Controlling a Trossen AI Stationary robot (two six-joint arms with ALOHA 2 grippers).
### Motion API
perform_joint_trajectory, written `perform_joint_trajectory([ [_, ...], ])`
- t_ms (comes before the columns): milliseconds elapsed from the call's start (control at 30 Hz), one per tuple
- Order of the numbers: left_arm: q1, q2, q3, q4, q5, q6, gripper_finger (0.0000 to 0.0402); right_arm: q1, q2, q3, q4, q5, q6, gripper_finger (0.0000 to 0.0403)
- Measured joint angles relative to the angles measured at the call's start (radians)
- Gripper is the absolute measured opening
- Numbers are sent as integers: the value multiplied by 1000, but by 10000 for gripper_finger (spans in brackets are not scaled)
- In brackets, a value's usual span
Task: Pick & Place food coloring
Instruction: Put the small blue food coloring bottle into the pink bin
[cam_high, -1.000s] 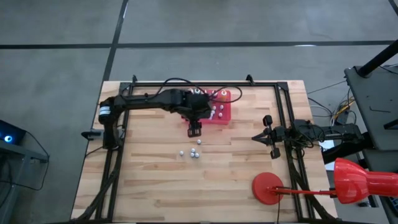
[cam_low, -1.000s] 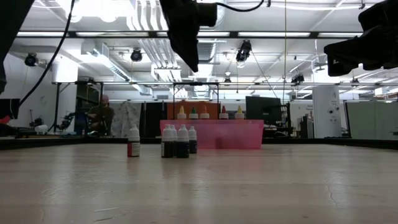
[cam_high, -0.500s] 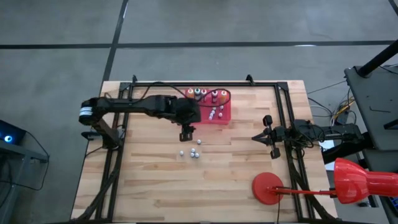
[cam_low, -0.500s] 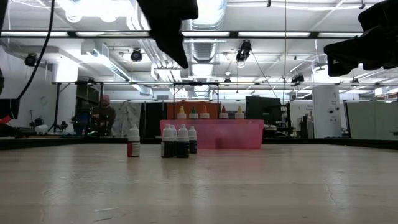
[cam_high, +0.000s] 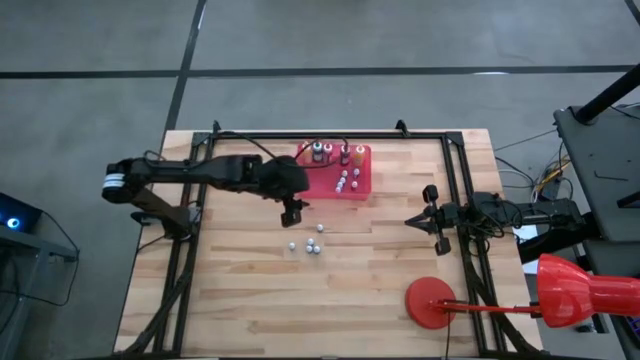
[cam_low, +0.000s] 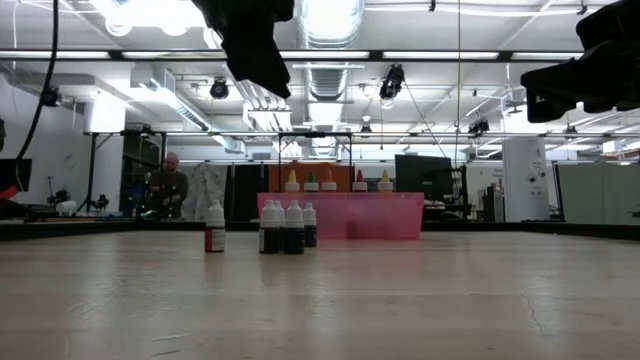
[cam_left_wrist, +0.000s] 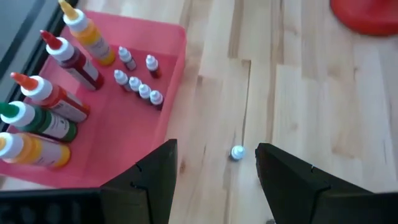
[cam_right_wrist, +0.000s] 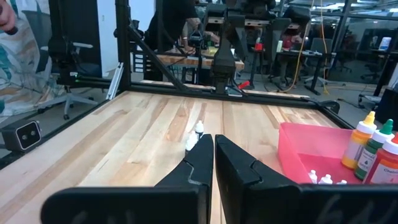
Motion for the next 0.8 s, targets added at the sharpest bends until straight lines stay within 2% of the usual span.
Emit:
perform_joint_trajectory([
  [200,0,-68,-98,120,3,-29,188,0,0,0,0,0,0,8],
  [567,1,-161,-163,177,3,-30,188,0,0,0,0,0,0,8],
  [800,2,-224,-247,247,2,-28,188,0,0,0,0,0,0,8],
])
